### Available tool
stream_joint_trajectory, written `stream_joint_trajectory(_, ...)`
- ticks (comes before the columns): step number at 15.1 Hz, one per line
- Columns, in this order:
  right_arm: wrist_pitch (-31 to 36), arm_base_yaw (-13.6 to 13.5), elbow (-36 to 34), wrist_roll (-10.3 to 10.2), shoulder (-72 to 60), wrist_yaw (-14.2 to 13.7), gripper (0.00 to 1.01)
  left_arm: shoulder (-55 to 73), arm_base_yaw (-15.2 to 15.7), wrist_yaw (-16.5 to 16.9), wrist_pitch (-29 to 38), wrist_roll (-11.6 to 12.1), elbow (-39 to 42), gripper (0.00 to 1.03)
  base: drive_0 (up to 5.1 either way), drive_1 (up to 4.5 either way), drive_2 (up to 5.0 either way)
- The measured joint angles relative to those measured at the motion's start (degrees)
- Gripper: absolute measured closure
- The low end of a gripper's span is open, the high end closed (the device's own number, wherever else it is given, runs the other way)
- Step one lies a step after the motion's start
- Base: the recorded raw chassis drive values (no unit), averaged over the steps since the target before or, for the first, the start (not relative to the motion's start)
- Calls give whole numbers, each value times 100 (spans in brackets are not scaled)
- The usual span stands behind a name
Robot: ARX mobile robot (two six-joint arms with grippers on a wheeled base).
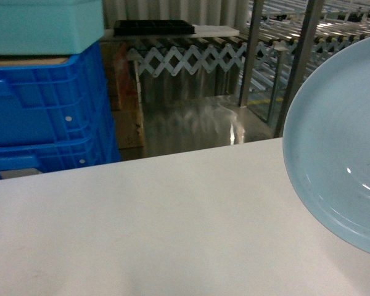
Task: Place blue tray on left shelf second layer neatly
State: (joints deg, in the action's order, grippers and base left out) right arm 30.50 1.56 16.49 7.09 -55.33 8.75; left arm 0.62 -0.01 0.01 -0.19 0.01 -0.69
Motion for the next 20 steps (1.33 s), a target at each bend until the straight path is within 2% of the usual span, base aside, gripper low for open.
stream_joint_trajectory(20, 24, 0, -7, 0, 0, -17, 99, 0, 0, -4, -9, 0, 0, 5, 346, -399, -399)
